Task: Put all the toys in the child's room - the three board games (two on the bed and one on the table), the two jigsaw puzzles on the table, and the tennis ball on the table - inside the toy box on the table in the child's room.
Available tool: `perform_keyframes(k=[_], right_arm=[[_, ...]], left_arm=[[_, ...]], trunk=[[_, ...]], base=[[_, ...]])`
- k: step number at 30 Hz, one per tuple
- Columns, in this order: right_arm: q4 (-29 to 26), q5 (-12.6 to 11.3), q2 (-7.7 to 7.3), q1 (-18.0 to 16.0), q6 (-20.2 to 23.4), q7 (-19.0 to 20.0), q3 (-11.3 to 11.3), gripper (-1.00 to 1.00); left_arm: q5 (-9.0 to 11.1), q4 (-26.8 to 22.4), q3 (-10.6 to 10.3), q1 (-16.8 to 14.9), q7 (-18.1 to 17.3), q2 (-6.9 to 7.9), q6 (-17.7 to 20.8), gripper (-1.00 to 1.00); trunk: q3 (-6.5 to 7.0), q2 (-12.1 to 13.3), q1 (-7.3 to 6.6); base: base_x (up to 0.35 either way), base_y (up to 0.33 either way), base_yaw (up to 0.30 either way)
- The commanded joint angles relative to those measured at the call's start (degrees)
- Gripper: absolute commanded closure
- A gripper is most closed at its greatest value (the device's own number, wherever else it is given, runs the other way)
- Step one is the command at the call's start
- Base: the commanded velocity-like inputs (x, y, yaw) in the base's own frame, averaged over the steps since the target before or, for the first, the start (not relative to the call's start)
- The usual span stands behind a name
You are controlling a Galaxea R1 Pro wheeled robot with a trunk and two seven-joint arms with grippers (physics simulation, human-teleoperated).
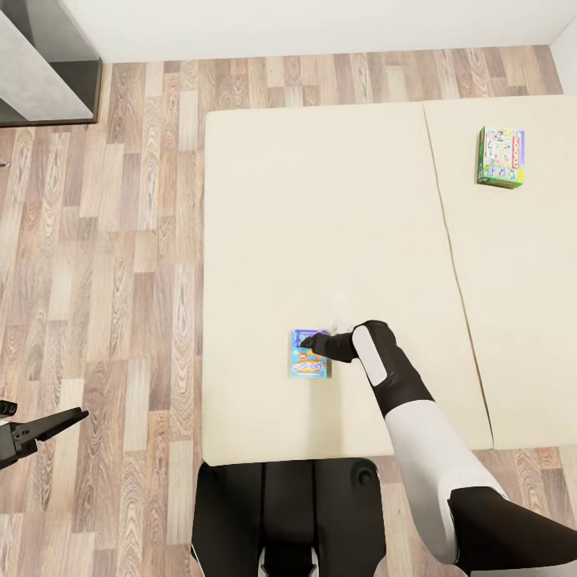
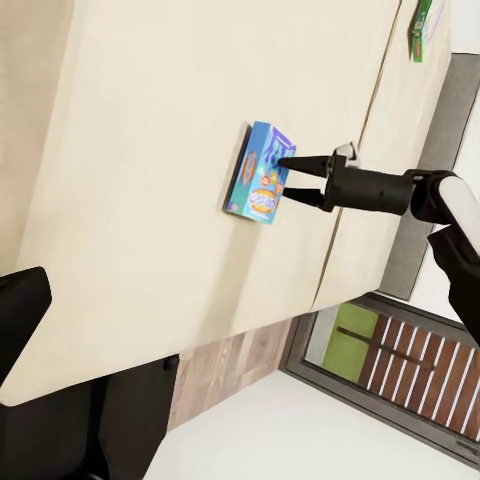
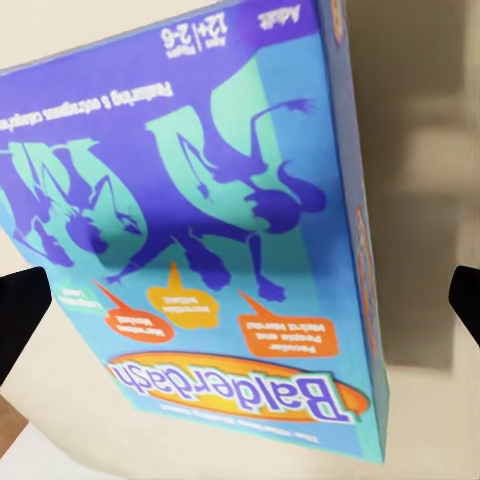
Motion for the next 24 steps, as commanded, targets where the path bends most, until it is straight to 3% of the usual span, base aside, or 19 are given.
perform_keyframes(k=[1,24], right_arm=[[0.0,-0.6,0.03,0.0,0.2,-0.6,-0.1,-1.00],[0.2,-0.6,0.03,0.0,0.1,-0.6,-0.1,-1.00]], left_arm=[[-0.1,0.0,0.0,0.0,-0.3,0.01,0.6,-1.00],[-0.2,0.0,0.0,0.0,-0.3,-0.07,0.6,-1.00]], trunk=[[-0.06,-0.1,0.04],[-0.06,-0.1,0.04]], base=[[0.000,0.000,0.000],[0.000,0.040,0.000]])
